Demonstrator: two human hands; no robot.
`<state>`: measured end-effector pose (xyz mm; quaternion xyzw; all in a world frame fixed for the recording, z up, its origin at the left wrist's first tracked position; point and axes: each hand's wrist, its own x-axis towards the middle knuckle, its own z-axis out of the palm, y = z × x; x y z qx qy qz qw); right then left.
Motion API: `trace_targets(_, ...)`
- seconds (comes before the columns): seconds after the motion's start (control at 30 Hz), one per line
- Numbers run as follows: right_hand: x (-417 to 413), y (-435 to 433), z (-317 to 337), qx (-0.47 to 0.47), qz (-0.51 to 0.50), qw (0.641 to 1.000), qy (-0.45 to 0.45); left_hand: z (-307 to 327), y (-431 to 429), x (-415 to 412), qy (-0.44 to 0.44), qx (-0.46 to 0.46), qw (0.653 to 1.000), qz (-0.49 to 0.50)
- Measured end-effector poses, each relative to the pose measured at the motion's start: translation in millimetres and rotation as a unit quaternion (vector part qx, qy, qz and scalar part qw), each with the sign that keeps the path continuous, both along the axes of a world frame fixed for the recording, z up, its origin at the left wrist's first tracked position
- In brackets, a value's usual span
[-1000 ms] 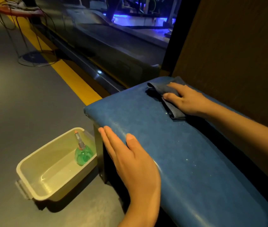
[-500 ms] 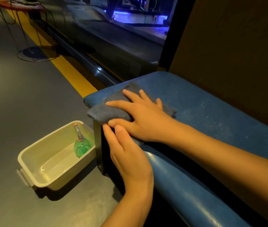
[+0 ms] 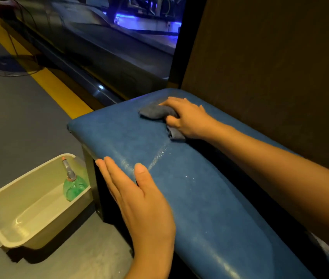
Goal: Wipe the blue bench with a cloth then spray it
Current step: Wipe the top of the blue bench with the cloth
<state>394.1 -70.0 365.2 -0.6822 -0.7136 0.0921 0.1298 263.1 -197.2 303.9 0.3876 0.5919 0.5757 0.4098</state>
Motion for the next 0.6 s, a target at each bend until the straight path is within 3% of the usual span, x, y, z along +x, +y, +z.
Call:
trace_targets(0.33,98,-5,3,-0.031,-0.195,0.980,-0.007,-5,0,-3,0.005,0.003,1.000,0.001)
trace_targets(0.6,78,-35,-4,0.004,-0.203,0.979,-0.021,-12,4,0,-0.046,0.012,0.999,0.019)
